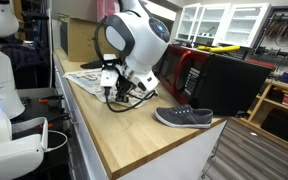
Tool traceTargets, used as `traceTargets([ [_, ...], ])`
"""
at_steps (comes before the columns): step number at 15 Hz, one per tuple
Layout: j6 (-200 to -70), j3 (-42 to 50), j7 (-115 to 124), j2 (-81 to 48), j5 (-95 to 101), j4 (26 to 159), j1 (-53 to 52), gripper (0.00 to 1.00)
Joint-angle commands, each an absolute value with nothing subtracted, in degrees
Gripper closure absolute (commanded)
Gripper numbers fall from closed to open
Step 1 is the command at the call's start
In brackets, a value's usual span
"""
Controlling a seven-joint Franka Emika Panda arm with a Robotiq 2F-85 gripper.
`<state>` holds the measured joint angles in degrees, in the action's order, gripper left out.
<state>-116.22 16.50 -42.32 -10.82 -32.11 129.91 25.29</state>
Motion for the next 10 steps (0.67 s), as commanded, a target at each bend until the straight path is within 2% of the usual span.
traceTargets([
  [1, -117.70, 17.05, -41.39, -6.39, -31.43, 132.91, 24.50, 1.00],
  [10, -129.16, 15.59, -42.98, 2.15, -25.46, 139.66, 20.06, 0.99],
])
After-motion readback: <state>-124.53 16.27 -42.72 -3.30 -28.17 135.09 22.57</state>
